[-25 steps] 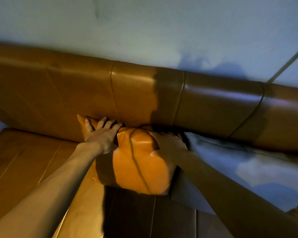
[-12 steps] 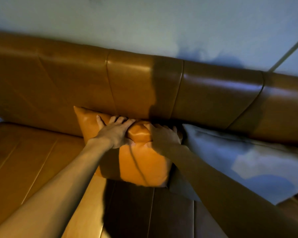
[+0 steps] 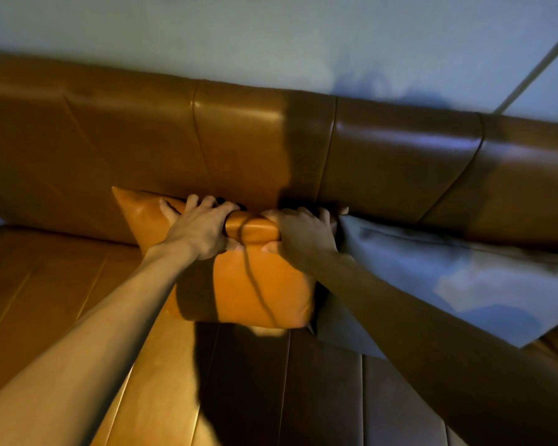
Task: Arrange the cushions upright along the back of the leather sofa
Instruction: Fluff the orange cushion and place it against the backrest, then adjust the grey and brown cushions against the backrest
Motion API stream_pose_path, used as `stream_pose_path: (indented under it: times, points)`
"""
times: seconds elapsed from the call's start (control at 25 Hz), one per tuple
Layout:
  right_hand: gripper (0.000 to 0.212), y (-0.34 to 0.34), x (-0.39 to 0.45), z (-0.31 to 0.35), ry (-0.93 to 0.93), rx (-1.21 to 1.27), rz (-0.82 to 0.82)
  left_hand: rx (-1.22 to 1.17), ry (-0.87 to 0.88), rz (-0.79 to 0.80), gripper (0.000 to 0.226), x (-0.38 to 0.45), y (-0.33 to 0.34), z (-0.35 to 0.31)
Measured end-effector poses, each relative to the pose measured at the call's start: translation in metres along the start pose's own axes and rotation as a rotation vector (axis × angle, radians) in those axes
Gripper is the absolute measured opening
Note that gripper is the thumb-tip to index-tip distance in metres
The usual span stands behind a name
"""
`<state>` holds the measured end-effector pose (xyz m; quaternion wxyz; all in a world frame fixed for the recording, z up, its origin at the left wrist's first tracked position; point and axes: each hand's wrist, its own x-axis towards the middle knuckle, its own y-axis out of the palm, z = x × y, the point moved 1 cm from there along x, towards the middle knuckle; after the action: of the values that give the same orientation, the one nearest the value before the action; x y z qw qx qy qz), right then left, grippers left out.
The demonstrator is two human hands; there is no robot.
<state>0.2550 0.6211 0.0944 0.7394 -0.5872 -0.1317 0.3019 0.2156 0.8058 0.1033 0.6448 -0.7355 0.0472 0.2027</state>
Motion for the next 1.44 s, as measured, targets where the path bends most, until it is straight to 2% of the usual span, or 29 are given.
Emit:
stream_pose_path:
  times: [0.24, 0.32, 0.4, 0.48, 0.52, 0.6, 0.64, 0.72, 0.84, 0.92, 1.04, 1.2, 1.32, 1.44]
  points:
    - [0.064, 0.013, 0.0, -0.004, 0.036, 0.012, 0.126, 0.01, 0.018, 0.082, 0.076, 0.004, 0.02, -0.006]
    - [0.067, 0.006, -0.003, -0.009, 0.032, 0.076, 0.124, 0.027, -0.026, 0.164, 0.086, 0.007, 0.016, -0.008]
    - [0.06, -0.009, -0.009, -0.018, 0.032, 0.175, 0.055, 0.006, -0.055, 0.272, 0.097, 0.012, 0.01, -0.016]
    - [0.045, -0.031, -0.02, -0.032, 0.001, 0.251, -0.107, -0.125, 0.053, 0.277, 0.101, 0.02, 0.003, -0.041]
    - [0.037, -0.041, -0.026, -0.04, -0.022, 0.264, -0.197, -0.281, 0.164, 0.235, 0.099, 0.023, -0.001, -0.059]
    - [0.028, -0.057, -0.04, -0.065, -0.002, 0.273, -0.307, -0.576, 0.369, 0.112, 0.075, 0.022, -0.009, -0.101]
    - [0.028, -0.06, -0.047, -0.082, 0.044, 0.272, -0.312, -0.615, 0.407, 0.062, 0.064, 0.02, -0.012, -0.122]
    - [0.037, -0.062, -0.062, -0.121, 0.182, 0.226, -0.238, -0.528, 0.428, 0.053, 0.066, 0.017, -0.016, -0.154]
    - [0.062, -0.065, -0.106, -0.193, 0.462, 0.122, -0.03, -0.258, 0.485, 0.173, 0.081, 0.013, -0.011, -0.196]
    - [0.08, -0.067, -0.143, -0.235, 0.562, 0.064, 0.097, -0.083, 0.469, 0.21, 0.088, 0.01, -0.003, -0.218]
    - [0.1, -0.068, -0.174, -0.267, 0.509, 0.005, 0.214, 0.1, 0.385, 0.249, 0.097, 0.01, 0.001, -0.238]
    - [0.113, -0.067, -0.172, -0.274, 0.482, -0.055, 0.297, 0.202, 0.316, 0.348, 0.109, 0.012, -0.002, -0.245]
    - [0.113, -0.065, -0.172, -0.274, 0.484, -0.087, 0.319, 0.212, 0.298, 0.271, 0.104, 0.007, 0.005, -0.246]
    - [0.104, -0.066, -0.173, -0.27, 0.499, -0.102, 0.243, 0.138, 0.318, 0.144, 0.085, 0.002, 0.012, -0.246]
